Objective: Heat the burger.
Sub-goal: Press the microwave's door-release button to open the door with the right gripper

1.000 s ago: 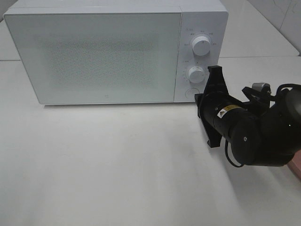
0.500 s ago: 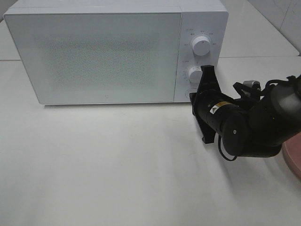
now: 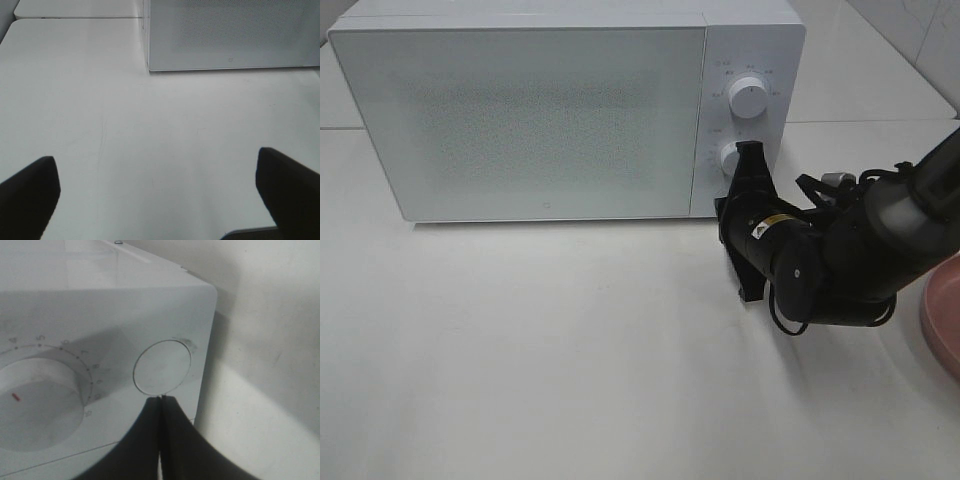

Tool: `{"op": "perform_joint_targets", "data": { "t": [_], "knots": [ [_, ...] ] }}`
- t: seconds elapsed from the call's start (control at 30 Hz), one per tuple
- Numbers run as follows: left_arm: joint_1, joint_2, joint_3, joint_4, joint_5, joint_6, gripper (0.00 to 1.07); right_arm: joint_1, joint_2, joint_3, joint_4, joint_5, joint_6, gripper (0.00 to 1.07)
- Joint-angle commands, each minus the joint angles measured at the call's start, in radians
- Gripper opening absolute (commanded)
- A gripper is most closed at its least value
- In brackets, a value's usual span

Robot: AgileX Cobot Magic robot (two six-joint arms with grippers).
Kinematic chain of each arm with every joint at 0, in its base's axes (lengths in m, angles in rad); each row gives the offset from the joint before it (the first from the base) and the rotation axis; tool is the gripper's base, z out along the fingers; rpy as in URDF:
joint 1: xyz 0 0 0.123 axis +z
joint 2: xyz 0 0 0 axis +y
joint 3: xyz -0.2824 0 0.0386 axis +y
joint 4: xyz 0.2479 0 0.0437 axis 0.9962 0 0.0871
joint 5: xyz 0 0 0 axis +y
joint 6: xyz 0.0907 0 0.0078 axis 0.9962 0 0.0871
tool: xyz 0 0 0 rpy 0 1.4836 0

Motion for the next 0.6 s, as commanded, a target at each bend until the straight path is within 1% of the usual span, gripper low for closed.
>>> {"op": "perform_joint_targets", "data": {
  "t": [0.03, 0.13, 0.33, 0.53, 0.6],
  "knots": [
    [-0.002, -0.015, -0.001, -0.009, -0.013, -0.002, 1.0, -0.005, 0.012, -0.024, 0.021, 0.006, -0.018, 0.0],
    [-0.002, -0.015, -0.001, -0.009, -0.013, -0.002, 1.0, -0.016, 0.038, -0.044, 0.019, 0.008, -0.017, 0.0],
    [-0.002, -0.015, -0.001, -0.009, -0.013, -0.002, 1.0, -0.016, 0.042, -0.051, 0.046, -0.016, -0.023, 0.0],
    [-0.002, -0.015, -0.001, -0.009, -0.013, -0.002, 1.0, -0.016, 0.052, -0.093, 0.052, -0.031, -0.06, 0.0],
    [-0.002, -0.015, -0.001, -0.009, -0.013, -0.002, 1.0, -0.016, 0.058, -0.108, 0.071, -0.049, -0.064, 0.0]
  ]
}}
